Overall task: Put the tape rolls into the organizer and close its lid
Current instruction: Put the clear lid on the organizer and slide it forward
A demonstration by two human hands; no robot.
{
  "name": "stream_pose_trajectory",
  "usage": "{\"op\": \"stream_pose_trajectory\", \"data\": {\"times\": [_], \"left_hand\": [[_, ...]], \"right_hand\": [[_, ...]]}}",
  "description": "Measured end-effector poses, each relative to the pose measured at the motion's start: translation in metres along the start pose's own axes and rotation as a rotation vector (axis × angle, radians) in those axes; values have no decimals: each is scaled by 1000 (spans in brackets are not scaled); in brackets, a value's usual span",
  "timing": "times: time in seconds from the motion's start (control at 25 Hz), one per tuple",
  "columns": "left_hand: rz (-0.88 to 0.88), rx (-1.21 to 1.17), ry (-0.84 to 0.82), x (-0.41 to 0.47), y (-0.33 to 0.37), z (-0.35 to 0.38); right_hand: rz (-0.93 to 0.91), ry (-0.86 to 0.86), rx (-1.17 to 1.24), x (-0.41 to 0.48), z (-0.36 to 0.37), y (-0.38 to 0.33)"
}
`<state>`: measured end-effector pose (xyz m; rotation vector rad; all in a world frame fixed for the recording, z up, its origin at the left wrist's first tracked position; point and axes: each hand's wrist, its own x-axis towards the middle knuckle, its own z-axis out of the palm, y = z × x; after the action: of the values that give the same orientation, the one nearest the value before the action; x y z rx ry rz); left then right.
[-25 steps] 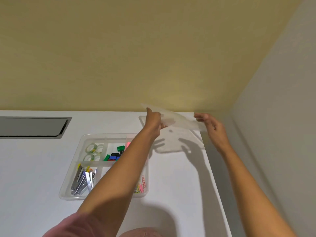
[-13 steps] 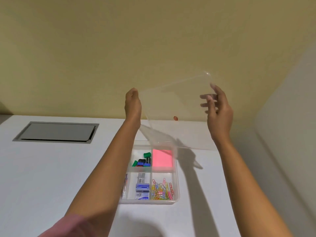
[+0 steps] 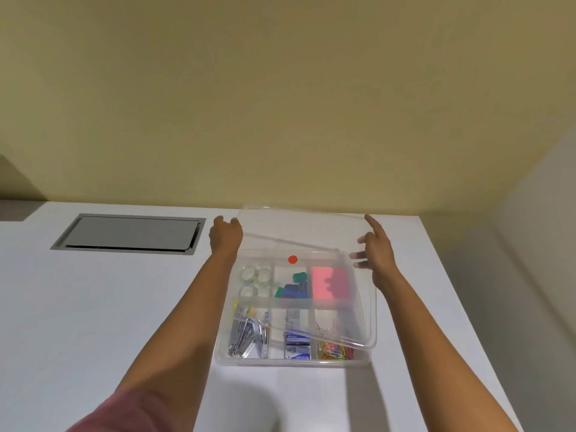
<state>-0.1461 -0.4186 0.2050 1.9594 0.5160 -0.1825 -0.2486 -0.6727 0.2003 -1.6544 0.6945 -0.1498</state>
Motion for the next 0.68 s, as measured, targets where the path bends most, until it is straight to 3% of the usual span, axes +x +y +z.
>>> {"op": "stream_pose_trajectory", "data": {"times": [0.2,0.44,0.68], "left_hand": [[-23,154,-32,7,-54,9],[8,443,80,9,-88,28],[-2,361,118,16,-103,35]], "right_hand": [[27,24,-300,6,22,51],[-27,244,-657,18,44,86],[-5,232,-825,31,47,95]]}}
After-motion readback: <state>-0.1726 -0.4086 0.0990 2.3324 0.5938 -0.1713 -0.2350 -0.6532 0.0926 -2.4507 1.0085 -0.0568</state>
